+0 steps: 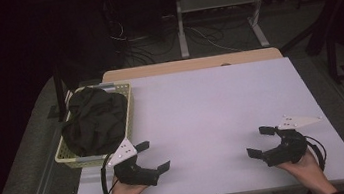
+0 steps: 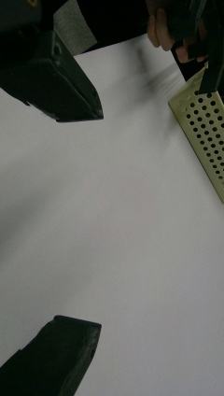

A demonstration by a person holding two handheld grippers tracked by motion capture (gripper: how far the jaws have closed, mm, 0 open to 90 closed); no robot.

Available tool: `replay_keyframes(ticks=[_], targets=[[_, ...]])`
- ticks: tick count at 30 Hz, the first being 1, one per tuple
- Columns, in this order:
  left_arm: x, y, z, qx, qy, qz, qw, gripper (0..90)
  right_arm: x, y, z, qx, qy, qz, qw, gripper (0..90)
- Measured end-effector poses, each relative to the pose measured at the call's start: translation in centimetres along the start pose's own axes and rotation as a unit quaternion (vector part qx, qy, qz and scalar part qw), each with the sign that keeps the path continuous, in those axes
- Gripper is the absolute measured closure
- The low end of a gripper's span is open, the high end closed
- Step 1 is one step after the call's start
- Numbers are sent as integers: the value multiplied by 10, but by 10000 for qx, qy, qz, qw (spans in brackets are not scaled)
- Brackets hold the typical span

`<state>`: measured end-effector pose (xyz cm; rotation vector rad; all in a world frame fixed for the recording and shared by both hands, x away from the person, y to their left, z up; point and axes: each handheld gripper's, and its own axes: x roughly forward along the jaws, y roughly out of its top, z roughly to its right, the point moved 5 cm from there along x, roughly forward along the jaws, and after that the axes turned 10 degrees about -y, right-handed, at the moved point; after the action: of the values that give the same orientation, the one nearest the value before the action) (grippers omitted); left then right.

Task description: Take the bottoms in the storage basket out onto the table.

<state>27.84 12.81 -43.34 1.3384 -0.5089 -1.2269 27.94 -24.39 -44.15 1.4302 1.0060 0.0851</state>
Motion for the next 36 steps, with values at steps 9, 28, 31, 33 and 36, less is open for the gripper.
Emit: replay_keyframes(ticks=[9,28,31,33,36], targets=[[-1,3,0,-5,36,-143,9999,0,0,0,0,0,-3,-29,10000,1],[-20,21,-4,-222,-38,-342,9992,0,1,0,1,16,-9,-53,10000,1],[-25,25,-6,-226,-21,-411,9989,0,1,0,1,10,-3,-50,10000,1],[-26,27,-7,-209,-9,-443,9988,0,2,0,0,9,-1,-50,10000,1],[-31,32,-10,-225,-1,-465,9987,0,2,0,0,8,-7,-58,10000,1]])
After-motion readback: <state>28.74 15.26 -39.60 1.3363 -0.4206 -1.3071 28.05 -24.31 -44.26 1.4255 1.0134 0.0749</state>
